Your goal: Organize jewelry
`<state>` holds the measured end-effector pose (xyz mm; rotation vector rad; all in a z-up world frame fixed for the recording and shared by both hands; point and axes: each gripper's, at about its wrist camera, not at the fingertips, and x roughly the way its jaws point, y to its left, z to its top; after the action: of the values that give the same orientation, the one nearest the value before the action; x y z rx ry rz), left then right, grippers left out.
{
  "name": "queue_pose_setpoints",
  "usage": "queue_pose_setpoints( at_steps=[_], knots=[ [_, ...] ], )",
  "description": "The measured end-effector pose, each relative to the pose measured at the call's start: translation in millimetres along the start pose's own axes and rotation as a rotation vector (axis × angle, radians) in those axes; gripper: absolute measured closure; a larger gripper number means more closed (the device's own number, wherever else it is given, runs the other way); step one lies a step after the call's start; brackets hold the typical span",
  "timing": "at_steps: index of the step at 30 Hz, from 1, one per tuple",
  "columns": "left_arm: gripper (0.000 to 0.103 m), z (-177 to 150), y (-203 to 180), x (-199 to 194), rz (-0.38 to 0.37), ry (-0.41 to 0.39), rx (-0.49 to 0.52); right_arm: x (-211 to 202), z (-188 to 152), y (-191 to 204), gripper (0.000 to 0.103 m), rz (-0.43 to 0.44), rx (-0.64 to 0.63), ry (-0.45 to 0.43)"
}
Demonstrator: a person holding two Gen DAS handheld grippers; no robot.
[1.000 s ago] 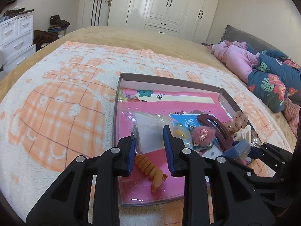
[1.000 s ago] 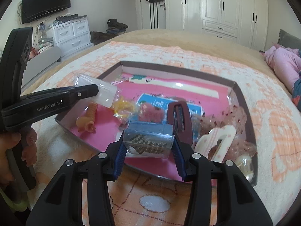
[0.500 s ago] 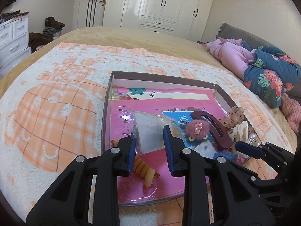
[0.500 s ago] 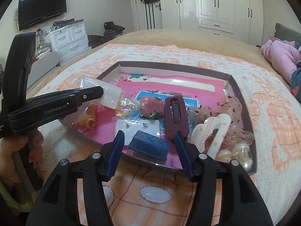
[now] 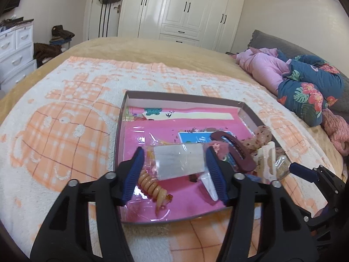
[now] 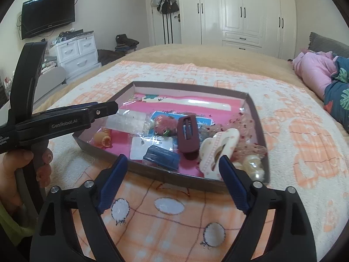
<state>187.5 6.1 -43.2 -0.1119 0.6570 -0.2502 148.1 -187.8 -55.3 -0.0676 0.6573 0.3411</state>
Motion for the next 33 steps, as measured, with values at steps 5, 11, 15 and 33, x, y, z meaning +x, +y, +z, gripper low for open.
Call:
queue_pose_setpoints(
  at_steps=[5,11,15,33],
  knots=[
    [0.036,-1.4,-5.6,-21.2,0.021,-0.028,0.009,-18.6,-2.7,-4.8,0.013,-0.017,-0.001,-0.03],
    [0.024,-6.0,-10.6,-43.3,0.034,-0.044,0.012,-39.9,-6.2,-12.5,0.01,-0.035,0.006,-0.063],
    [0.013,-12.6,-17.6,-57.9,0.042,-0.053,0.022,-53.4,-8.2,-14.7,0.008,-0.049,0.008,-0.092],
    [0.011,-31.3,-36.1,-102.3,0.051,-0.109,0.023,-93.0,-18.8,-19.2,0.006,-0.091,0.014,-0.191]
  ],
)
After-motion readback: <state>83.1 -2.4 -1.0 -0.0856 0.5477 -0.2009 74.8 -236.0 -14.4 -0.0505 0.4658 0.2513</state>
